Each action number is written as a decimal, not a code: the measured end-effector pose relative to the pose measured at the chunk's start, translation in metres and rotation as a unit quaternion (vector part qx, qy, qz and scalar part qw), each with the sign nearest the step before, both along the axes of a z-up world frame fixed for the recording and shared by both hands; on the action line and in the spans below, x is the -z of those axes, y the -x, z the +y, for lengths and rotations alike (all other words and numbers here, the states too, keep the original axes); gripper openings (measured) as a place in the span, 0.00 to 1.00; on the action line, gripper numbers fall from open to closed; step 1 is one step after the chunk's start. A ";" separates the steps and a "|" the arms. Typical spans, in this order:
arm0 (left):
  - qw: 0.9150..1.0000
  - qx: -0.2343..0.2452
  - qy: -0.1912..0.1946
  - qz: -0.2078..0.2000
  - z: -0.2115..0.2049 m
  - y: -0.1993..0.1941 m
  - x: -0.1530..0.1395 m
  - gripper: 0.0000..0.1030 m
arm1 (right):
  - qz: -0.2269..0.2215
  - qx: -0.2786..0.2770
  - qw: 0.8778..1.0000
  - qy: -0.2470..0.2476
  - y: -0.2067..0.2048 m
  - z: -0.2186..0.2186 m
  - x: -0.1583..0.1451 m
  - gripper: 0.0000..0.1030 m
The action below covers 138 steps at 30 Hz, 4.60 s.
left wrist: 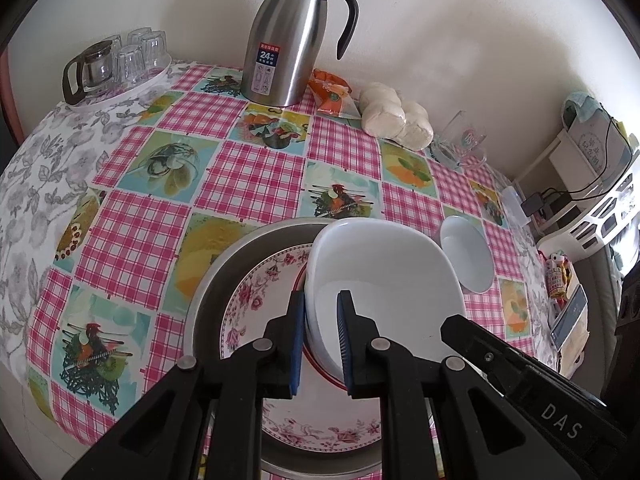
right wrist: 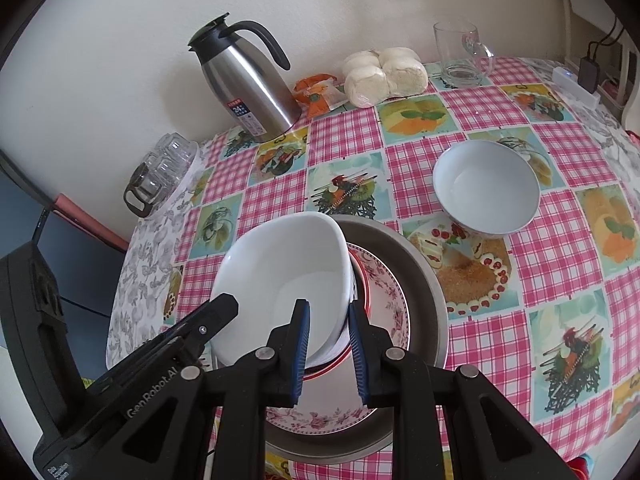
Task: Organize plates and bowls
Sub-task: 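Lower the square bowl into the strawberry bowl and open both tools, then move both open tools toward the white round bowl on the table, then close both tools on the white round bowl rim, then lift the white round bowl with both tools and carry it over the tray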
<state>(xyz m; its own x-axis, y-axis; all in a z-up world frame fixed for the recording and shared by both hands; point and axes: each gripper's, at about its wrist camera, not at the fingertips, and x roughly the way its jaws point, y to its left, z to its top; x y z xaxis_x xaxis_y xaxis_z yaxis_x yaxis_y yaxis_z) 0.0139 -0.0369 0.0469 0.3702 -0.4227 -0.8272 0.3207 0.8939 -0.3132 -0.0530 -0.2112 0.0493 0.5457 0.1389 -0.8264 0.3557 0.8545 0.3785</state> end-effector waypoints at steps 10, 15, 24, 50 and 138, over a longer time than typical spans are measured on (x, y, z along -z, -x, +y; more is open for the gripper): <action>0.999 -0.027 0.015 -0.026 0.008 0.003 -0.017 0.27 | -0.015 0.018 0.999 0.023 0.006 -0.009 -0.010 0.27; 0.998 -0.055 -0.001 -0.036 0.011 0.002 -0.019 0.54 | -0.006 0.034 0.999 0.035 0.008 -0.020 -0.008 0.42; 0.993 -0.103 -0.021 -0.048 0.012 0.001 -0.015 0.84 | -0.003 0.052 0.997 0.059 0.011 -0.035 -0.008 0.74; 0.988 -0.017 0.026 -0.153 -0.099 0.017 -0.067 0.92 | -0.005 0.138 0.989 0.061 0.036 -0.136 0.013 1.00; 0.994 0.071 0.048 -0.072 -0.169 -0.001 -0.030 0.12 | -0.077 0.148 0.986 -0.008 0.020 -0.169 0.003 0.10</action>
